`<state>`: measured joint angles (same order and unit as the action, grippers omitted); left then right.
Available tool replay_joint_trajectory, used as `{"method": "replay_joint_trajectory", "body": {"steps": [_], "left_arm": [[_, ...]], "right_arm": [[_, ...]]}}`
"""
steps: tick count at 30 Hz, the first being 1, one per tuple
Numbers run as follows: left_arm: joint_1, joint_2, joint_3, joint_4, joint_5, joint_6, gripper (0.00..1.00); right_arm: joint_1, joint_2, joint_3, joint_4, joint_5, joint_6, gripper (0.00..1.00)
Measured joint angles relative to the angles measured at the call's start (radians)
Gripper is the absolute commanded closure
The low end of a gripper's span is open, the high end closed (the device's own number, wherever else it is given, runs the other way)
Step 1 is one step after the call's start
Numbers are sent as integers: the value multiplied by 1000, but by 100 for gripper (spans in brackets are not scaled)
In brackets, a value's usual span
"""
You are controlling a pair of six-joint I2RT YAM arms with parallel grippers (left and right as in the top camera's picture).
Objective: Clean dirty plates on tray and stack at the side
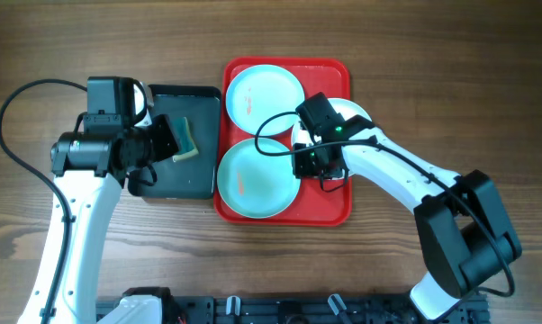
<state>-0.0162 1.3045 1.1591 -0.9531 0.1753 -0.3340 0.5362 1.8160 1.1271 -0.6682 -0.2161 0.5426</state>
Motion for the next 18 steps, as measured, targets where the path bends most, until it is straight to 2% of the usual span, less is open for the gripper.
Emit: {"method": "replay_joint_trajectory", "body": {"steps": [12,18], "left_arm": [[0,0,-1,0,-4,0,81],[0,0,-1,-8,-7,0,80]], "right_arm": [[14,0,2,-5,-46,0,72],[17,0,-33,84,-32,28,96]]}}
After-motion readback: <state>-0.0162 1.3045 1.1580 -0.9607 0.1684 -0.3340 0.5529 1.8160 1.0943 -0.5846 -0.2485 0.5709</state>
